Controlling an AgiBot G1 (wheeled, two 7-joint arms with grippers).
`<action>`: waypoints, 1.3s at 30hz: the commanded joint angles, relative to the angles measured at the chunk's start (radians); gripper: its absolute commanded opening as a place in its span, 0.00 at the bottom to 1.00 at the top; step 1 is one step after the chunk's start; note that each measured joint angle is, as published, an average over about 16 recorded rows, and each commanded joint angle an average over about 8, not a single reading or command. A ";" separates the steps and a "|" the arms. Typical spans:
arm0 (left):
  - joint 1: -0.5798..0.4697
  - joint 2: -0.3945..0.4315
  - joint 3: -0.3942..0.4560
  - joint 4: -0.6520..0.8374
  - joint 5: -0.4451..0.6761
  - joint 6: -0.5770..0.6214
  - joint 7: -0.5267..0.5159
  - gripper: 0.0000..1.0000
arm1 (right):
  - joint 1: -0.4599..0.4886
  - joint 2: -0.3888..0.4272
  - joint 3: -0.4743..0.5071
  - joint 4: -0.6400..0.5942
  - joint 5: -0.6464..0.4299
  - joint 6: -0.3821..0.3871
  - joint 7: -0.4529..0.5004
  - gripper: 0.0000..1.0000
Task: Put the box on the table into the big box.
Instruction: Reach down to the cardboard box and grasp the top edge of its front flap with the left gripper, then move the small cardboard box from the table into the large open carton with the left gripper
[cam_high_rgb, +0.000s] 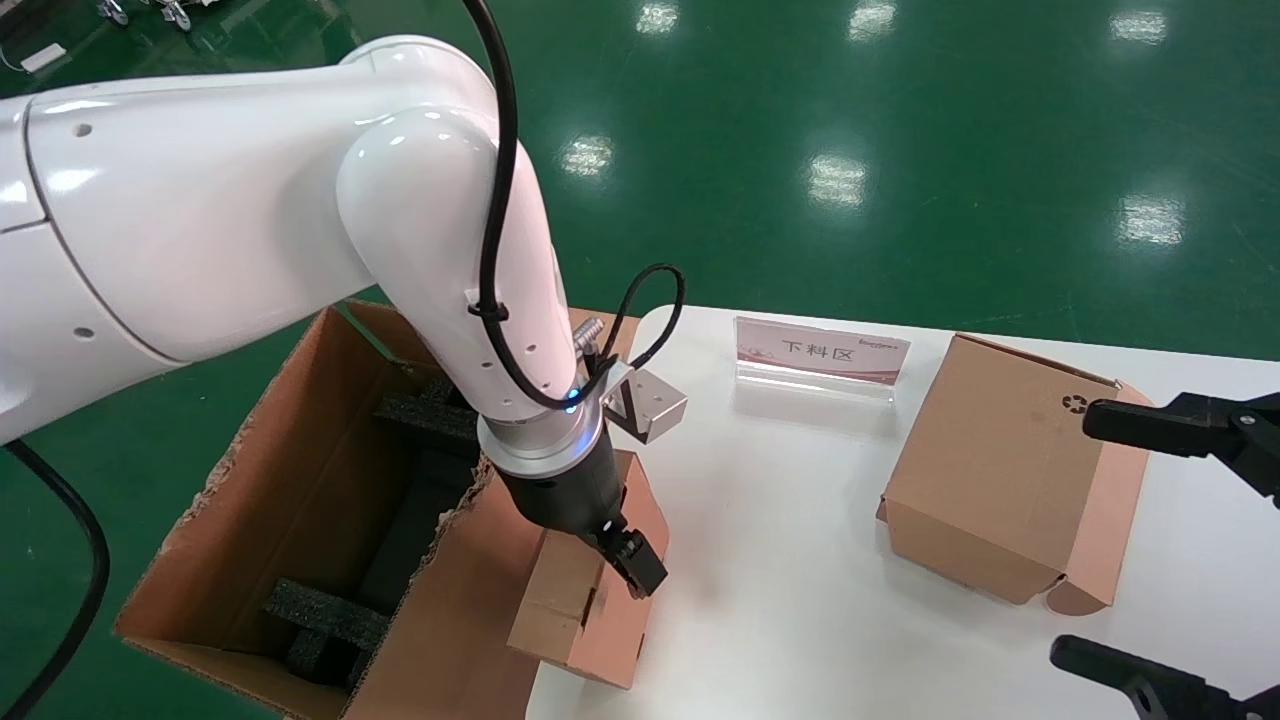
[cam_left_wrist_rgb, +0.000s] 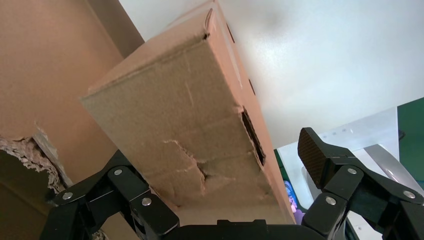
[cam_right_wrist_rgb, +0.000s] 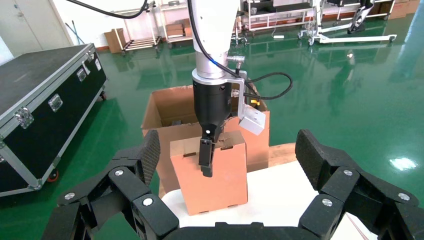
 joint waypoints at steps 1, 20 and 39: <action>0.003 0.001 0.001 0.002 0.005 -0.005 -0.001 0.00 | 0.000 0.000 0.000 0.000 0.000 0.000 0.000 1.00; 0.009 0.004 0.003 0.007 0.013 -0.016 -0.002 0.00 | 0.000 0.000 0.000 0.000 0.000 0.000 0.000 0.00; 0.007 0.003 0.003 0.007 0.013 -0.014 -0.002 0.00 | 0.000 0.000 0.000 0.000 0.000 0.000 0.000 1.00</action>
